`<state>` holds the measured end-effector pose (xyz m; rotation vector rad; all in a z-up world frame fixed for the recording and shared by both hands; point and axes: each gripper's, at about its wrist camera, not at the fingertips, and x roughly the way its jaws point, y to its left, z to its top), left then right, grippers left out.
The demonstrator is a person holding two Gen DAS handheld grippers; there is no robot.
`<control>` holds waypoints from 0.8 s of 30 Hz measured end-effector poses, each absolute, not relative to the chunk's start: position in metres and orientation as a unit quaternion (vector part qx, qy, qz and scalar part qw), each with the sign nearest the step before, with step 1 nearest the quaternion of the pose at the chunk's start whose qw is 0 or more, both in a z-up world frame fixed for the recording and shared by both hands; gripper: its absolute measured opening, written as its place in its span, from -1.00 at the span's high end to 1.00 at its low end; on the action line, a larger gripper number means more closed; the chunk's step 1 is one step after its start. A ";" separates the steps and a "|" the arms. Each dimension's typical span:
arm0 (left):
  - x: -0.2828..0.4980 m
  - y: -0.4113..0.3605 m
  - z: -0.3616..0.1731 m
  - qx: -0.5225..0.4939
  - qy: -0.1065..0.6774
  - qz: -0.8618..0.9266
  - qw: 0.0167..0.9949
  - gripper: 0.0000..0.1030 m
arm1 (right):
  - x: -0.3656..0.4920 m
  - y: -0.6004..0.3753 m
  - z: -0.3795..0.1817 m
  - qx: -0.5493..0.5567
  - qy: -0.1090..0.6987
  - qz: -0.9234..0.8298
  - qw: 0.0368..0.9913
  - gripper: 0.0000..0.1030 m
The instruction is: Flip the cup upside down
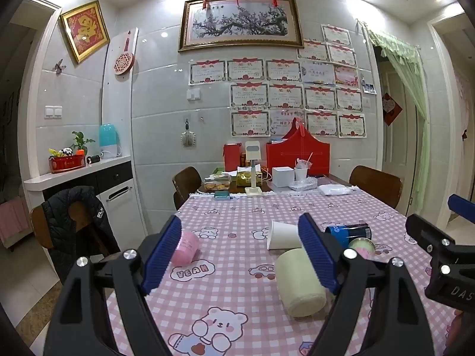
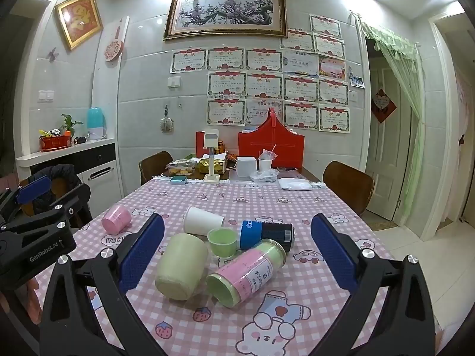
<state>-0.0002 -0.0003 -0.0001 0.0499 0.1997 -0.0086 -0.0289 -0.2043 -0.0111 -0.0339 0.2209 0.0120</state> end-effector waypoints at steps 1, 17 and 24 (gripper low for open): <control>0.000 -0.001 0.000 0.025 0.100 -0.005 0.995 -0.54 | -0.024 -0.201 -0.017 -0.018 0.114 0.008 0.993 -0.85; 0.000 -0.004 -0.002 0.027 0.098 -0.004 0.995 -0.54 | -0.027 -0.201 -0.017 -0.017 0.112 0.007 0.994 -0.85; 0.000 -0.001 -0.001 0.024 0.099 -0.003 0.995 -0.54 | -0.028 -0.201 -0.015 -0.017 0.110 0.006 0.994 -0.85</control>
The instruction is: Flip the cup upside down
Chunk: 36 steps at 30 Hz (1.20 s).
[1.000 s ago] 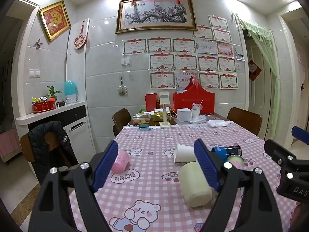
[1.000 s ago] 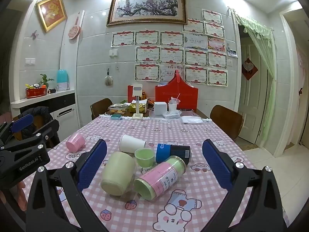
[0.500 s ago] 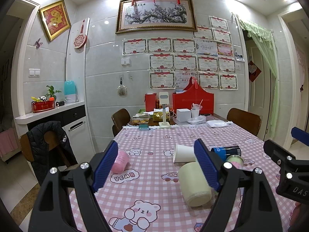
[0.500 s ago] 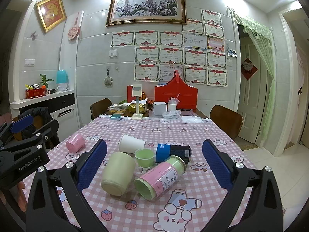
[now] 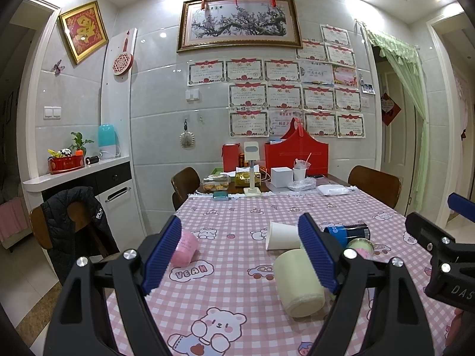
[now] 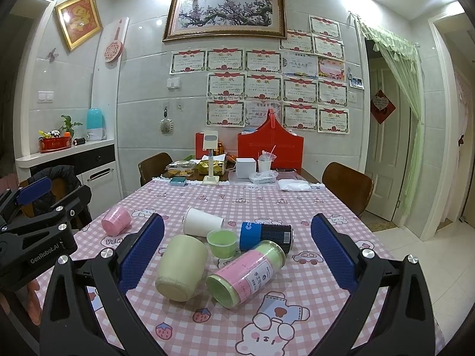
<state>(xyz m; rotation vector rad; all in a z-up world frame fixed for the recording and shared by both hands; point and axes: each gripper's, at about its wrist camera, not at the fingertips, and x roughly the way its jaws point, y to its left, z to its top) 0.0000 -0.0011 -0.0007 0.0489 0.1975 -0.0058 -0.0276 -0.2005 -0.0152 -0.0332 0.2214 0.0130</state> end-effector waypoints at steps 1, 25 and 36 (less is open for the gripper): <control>0.000 -0.001 -0.001 0.024 0.098 -0.003 0.995 -0.54 | -0.028 -0.201 -0.015 -0.017 0.110 0.006 0.994 -0.85; -0.003 -0.009 0.013 0.029 0.101 -0.008 0.994 -0.54 | -0.027 -0.201 -0.013 -0.016 0.111 0.006 0.994 -0.85; 0.021 -0.012 0.002 0.035 0.118 -0.008 0.992 -0.54 | -0.008 -0.214 -0.015 -0.010 0.122 0.000 0.992 -0.85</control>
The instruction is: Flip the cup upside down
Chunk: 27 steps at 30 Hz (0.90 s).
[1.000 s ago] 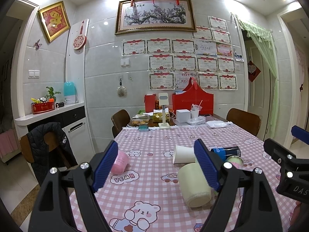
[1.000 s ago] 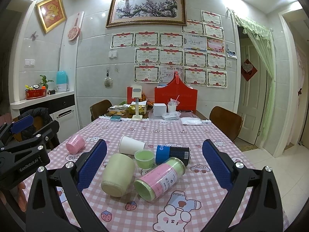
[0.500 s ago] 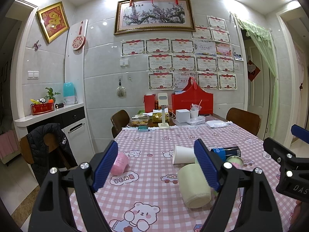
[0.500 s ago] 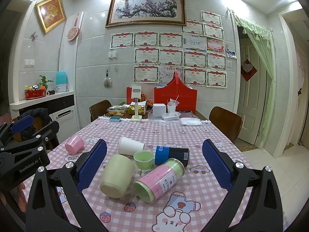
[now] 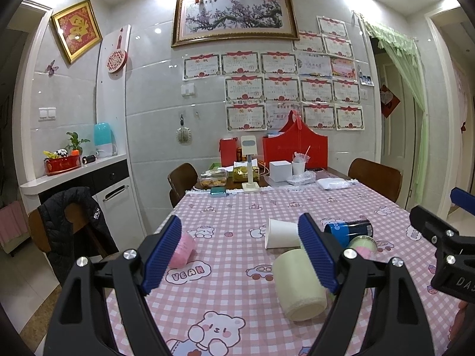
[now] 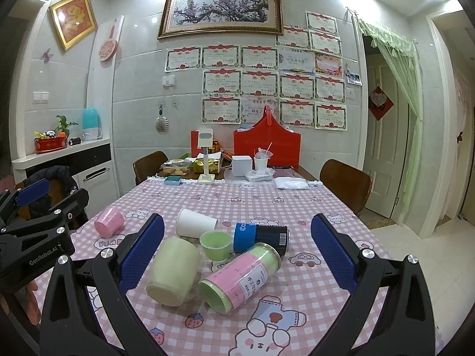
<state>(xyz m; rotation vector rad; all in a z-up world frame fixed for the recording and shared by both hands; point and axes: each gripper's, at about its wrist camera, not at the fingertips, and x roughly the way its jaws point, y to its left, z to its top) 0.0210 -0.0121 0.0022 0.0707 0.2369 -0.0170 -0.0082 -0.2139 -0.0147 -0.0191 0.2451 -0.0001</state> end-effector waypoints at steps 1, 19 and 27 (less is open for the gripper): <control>0.024 -0.012 0.001 0.037 0.120 -0.007 0.992 -0.54 | -0.007 -0.214 -0.015 -0.010 0.123 0.000 0.992 -0.85; 0.103 -0.043 -0.042 0.068 0.240 -0.050 0.967 -0.54 | 0.047 -0.240 -0.048 -0.002 0.183 -0.018 0.983 -0.85; 0.138 -0.075 -0.059 0.079 0.295 -0.088 0.948 -0.54 | 0.066 -0.261 -0.062 0.009 0.219 -0.033 0.975 -0.85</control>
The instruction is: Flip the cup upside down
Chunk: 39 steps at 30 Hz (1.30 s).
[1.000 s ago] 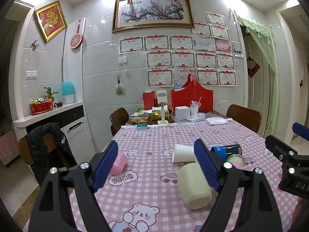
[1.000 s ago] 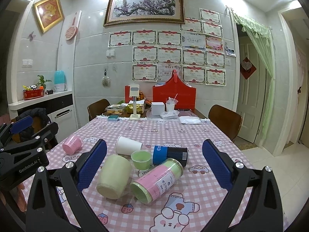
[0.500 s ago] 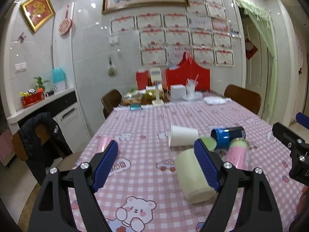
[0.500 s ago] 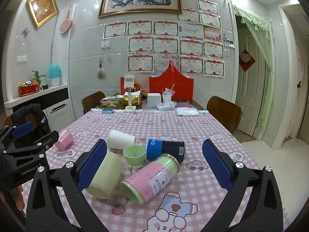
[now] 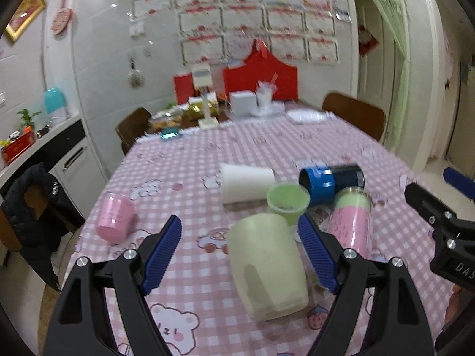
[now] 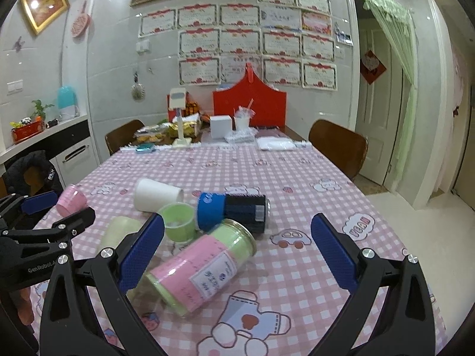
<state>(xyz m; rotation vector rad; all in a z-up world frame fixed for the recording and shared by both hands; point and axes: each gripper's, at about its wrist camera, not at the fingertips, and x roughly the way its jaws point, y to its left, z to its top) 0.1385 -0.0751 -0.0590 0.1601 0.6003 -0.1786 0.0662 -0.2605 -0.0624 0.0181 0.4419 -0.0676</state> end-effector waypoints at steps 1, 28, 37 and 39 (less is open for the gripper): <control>0.143 -0.078 -0.061 0.083 0.304 -0.089 0.945 -0.54 | 0.069 -0.263 -0.064 0.009 0.224 -0.036 0.974 -0.85; 0.197 -0.157 -0.068 0.080 0.417 -0.204 0.882 -0.54 | 0.082 -0.316 -0.067 0.038 0.251 -0.085 0.963 -0.85; 0.209 -0.213 -0.107 0.143 0.466 -0.226 0.843 -0.54 | 0.075 -0.345 -0.076 0.046 0.268 -0.114 0.956 -0.85; 0.211 -0.214 -0.115 0.149 0.475 -0.222 0.838 -0.54 | 0.075 -0.345 -0.078 0.045 0.271 -0.112 0.955 -0.85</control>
